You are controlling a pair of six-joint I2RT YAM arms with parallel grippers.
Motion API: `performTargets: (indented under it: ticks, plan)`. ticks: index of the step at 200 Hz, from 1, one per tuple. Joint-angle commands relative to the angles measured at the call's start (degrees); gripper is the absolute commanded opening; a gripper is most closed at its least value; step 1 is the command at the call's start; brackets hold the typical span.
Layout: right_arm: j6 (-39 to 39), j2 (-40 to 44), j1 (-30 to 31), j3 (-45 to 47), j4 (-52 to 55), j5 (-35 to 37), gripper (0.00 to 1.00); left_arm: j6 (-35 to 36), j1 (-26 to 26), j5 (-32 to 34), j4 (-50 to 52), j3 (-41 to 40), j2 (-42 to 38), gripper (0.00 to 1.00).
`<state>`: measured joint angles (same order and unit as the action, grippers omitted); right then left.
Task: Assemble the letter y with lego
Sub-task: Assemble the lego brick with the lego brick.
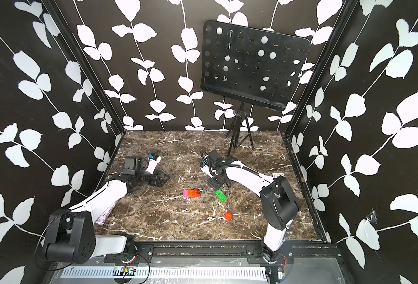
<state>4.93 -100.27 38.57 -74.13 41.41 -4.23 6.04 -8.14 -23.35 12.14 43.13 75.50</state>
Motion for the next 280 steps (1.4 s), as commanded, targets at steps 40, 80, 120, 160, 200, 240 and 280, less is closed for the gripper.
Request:
performTargets:
  ticks: [40, 80, 120, 160, 200, 240, 280]
  plan:
    - [-10.7, -1.4, -0.3, 4.6, -1.2, 2.6, 0.1, 0.3, 0.3, -0.6, 0.1, -0.2, -1.5, 0.93]
    - [-11.3, -1.6, -0.2, 6.0, -3.3, 2.9, 0.1, 0.4, 0.3, -0.6, 0.2, -0.2, -1.5, 0.93]
    - [-11.9, -1.3, -0.2, 6.4, -5.2, 2.4, 0.1, 0.4, 0.4, -0.6, 0.2, -0.2, -1.5, 0.93]
    - [-12.1, -1.3, -0.2, 6.5, -5.6, 3.0, 0.1, 0.5, 0.3, -0.6, 0.2, -0.2, -1.6, 0.93]
    - [-12.8, -2.0, -0.3, 7.3, -6.3, 3.6, 0.09, 0.5, 0.3, -0.6, 0.2, -0.3, -1.6, 0.93]
    - [-13.9, -3.0, -0.3, 9.3, -6.7, 4.4, 0.08, 0.5, 0.3, -0.4, 0.2, -0.3, -1.6, 0.93]
    - [-15.5, -1.8, -0.3, 10.6, -7.1, 6.4, 0.07, 0.5, 0.4, -0.5, 0.1, -0.3, -1.5, 0.93]
